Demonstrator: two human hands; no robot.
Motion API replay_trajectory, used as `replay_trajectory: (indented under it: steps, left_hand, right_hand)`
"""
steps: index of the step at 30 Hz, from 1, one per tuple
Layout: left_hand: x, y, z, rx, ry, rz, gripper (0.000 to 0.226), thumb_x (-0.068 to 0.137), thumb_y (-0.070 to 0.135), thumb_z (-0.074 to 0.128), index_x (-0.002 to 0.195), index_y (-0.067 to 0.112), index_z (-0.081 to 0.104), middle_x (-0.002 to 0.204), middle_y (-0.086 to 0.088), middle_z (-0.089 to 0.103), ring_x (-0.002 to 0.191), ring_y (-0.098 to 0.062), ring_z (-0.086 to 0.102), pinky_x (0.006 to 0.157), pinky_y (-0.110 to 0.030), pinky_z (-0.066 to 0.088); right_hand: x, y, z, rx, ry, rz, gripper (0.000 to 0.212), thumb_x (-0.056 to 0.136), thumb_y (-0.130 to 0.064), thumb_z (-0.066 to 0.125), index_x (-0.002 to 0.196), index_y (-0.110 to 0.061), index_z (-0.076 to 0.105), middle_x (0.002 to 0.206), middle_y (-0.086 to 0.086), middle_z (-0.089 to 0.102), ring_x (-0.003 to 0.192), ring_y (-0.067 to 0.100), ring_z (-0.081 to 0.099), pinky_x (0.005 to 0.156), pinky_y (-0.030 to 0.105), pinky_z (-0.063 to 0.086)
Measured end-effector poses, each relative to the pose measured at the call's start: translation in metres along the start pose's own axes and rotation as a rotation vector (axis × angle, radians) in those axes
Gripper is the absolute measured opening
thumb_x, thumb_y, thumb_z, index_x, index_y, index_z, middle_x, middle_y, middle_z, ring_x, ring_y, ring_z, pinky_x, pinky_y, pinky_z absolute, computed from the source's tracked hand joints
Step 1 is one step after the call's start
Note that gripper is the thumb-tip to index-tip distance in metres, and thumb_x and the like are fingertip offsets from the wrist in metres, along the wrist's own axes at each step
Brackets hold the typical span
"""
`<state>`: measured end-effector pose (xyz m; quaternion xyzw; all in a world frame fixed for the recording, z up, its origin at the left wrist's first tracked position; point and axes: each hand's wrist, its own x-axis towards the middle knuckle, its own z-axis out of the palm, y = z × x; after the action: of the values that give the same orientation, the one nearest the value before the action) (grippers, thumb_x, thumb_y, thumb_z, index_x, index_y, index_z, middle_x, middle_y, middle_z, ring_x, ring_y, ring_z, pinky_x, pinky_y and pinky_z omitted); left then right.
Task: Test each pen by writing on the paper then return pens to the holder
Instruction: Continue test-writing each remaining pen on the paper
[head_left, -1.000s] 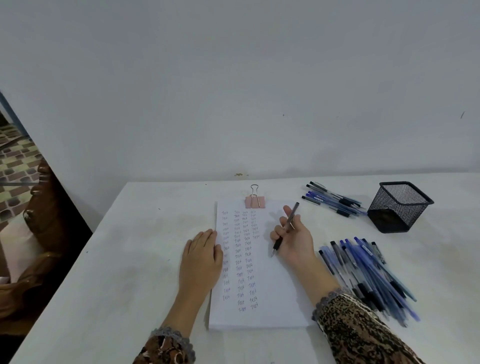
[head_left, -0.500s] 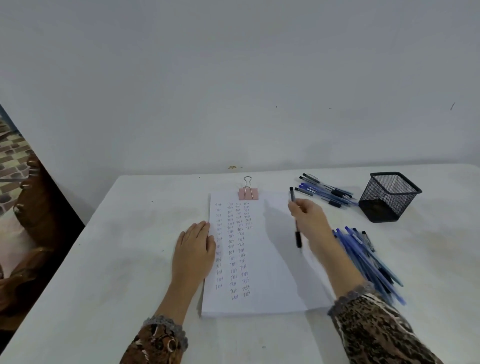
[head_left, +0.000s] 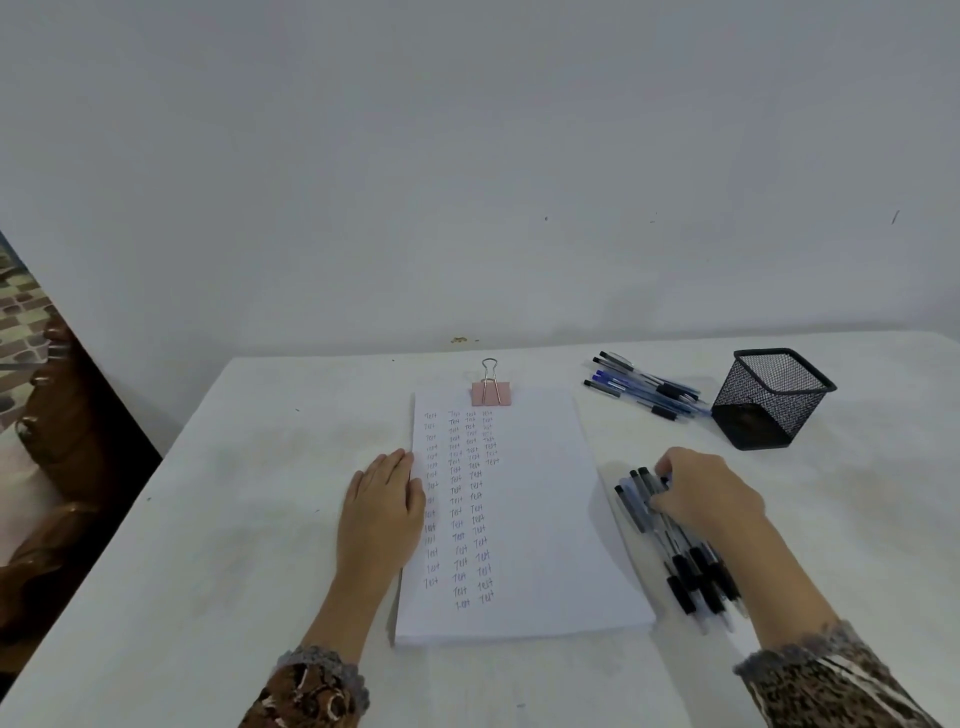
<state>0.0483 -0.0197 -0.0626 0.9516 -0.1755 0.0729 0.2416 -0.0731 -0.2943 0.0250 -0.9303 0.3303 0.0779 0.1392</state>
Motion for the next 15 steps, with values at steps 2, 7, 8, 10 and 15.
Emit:
replay_trajectory:
  steps: [2,7,8,10,15]
  left_hand:
    - [0.001,0.000,0.000,0.001,-0.008,-0.005,0.047,0.097,0.029,0.029,0.140,0.012,0.038,0.147,-0.001,0.038,0.138,-0.015,0.029,0.118,-0.033,0.015]
    - [0.001,-0.002,0.001,-0.002,0.000,-0.002,0.043,0.098,0.024,0.035,0.139,0.011,0.040,0.146,-0.002,0.040,0.137,-0.016,0.031,0.117,-0.035,0.017]
    - [0.001,-0.002,0.001,0.002,-0.002,-0.004,0.044,0.098,0.024,0.035,0.139,0.012,0.040,0.146,-0.002,0.039,0.138,-0.016,0.031,0.117,-0.035,0.017]
    - [0.001,-0.002,0.001,0.008,-0.003,-0.007,0.045,0.097,0.028,0.031,0.139,0.012,0.040,0.146,-0.001,0.039,0.138,-0.015,0.030,0.117,-0.034,0.017]
    - [0.002,-0.001,0.001,-0.002,0.000,-0.010,0.044,0.098,0.025,0.034,0.140,0.013,0.038,0.147,0.001,0.037,0.138,-0.013,0.028,0.118,-0.033,0.016]
  right_hand:
    - [0.006,-0.001,-0.004,-0.001,-0.045,-0.020,0.031,0.086,-0.021,0.059,0.116,-0.018,0.052,0.121,0.005,0.053,0.102,0.023,0.052,0.083,0.031,0.044]
    - [0.028,-0.014,-0.039,-0.003,-0.037,-0.113,0.036,0.090,-0.031,0.057,0.118,-0.008,0.059,0.122,0.010,0.059,0.105,0.023,0.055,0.094,0.034,0.044]
    - [0.036,-0.020,-0.046,0.013,-0.045,-0.132,0.036,0.093,-0.027,0.053,0.118,-0.002,0.059,0.121,0.014,0.061,0.098,0.025,0.056,0.090,0.034,0.045]
    - [0.060,-0.028,-0.050,0.114,-0.079,-0.175,0.039,0.096,-0.021,0.045,0.124,0.006,0.053,0.128,0.023,0.056,0.101,0.031,0.057,0.090,0.036,0.044]
    - [0.117,-0.025,-0.015,-0.053,-0.074,-0.311,0.044,0.099,-0.012,0.037,0.141,-0.002,0.035,0.148,0.015,0.036,0.136,0.028,0.033,0.107,0.031,0.029]
